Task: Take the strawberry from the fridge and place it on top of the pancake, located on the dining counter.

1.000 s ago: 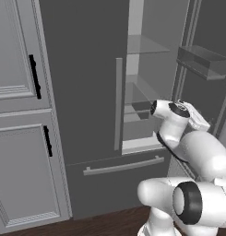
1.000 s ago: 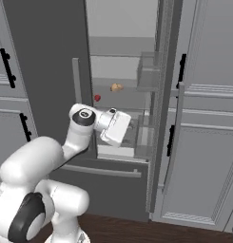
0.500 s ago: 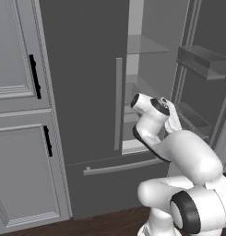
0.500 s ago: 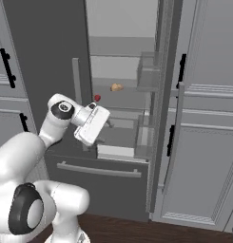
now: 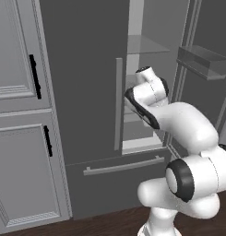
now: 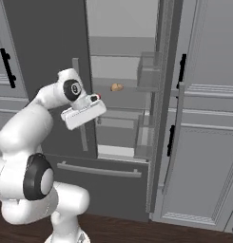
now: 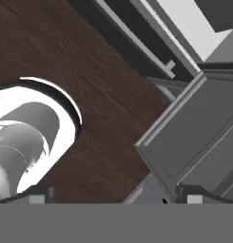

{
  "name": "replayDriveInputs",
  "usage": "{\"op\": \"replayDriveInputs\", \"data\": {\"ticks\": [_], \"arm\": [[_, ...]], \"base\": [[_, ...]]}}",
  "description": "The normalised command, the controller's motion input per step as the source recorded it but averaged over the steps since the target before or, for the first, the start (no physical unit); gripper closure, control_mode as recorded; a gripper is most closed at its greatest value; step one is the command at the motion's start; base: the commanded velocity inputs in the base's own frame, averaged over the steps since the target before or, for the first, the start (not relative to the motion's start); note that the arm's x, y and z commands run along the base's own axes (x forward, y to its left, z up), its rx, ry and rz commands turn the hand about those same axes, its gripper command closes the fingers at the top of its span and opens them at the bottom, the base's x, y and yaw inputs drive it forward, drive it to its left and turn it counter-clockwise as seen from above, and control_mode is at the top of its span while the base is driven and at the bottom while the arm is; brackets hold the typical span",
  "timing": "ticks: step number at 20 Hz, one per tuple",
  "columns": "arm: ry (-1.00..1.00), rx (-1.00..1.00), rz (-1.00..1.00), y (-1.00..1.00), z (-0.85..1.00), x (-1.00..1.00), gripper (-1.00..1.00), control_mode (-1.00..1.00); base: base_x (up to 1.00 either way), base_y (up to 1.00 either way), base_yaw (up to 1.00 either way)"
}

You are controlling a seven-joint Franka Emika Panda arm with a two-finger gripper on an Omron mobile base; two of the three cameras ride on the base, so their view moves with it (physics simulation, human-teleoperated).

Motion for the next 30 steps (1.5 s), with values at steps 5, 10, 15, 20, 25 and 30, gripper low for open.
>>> {"op": "replayDriveInputs", "data": {"ticks": [5,10,15,20,25,30], "arm": [[-0.87,0.4,-0.34,0.82,-0.04,0.0,-1.0,-1.0],[-0.95,0.15,-0.36,0.59,0.09,0.01,-1.0,-1.0],[-0.37,0.33,-0.33,0.37,0.11,0.23,-1.0,-1.0],[-0.03,0.3,-0.11,0.05,0.16,0.62,-1.0,-1.0],[0.04,-0.03,0.0,0.03,0.24,0.75,-1.0,-1.0],[0.1,-0.16,0.0,0.18,0.27,0.9,-1.0,-1.0]], "base": [[0.0,0.0,0.0],[0.0,0.0,0.0],[0.0,0.0,0.0],[0.0,0.0,0.0],[0.0,0.0,0.0],[0.0,0.0,0.0]]}}
